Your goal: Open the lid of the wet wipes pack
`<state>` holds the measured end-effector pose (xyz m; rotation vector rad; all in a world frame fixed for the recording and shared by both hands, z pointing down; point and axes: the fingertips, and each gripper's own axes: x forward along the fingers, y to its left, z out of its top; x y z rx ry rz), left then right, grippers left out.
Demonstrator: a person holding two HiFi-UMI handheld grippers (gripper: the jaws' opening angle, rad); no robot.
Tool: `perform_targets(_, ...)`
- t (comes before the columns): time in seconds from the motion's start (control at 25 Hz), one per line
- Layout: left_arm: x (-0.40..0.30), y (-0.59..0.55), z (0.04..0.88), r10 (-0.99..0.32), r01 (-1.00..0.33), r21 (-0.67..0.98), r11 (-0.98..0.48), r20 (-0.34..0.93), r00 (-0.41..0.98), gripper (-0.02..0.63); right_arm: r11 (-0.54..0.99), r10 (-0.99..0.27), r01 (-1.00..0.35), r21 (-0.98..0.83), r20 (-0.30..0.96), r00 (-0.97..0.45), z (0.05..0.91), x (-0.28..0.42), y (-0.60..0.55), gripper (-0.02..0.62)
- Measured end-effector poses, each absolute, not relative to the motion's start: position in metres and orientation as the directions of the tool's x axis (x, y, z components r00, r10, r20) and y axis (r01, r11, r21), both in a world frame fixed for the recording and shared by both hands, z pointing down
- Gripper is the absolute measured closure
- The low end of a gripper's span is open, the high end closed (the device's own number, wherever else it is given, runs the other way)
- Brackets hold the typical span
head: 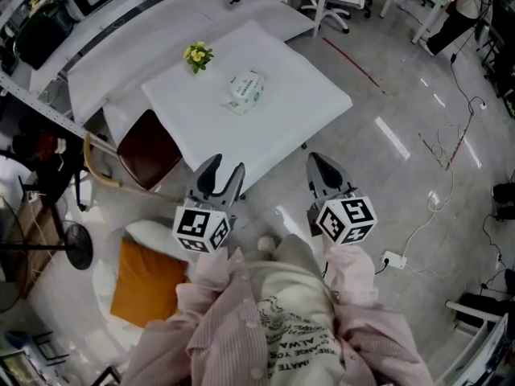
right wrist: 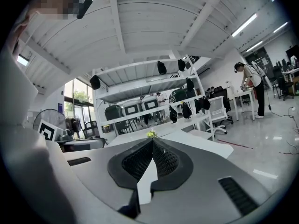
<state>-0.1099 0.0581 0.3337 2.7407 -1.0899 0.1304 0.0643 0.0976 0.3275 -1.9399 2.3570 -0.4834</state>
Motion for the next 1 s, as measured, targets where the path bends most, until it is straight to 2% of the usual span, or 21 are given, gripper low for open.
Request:
perform_targets(0.64,-0.098,-0.003,0.349,-0.687,-0.709,0.147,-0.69,0.178,0.705,0.413,0.202,-0.95,-0.938,-0.282,0.176,-0.257,0.339,0.072,0.014,0.595)
perform_targets(1.0,-0.079,-0.071,0.362,-0.731,-0.762,0.174,-0.624,0.216,0.647,0.419,0.271,-0.909,-0.916,-0.296,0.234,-0.344,0.355,0.087,-0.074,0.595)
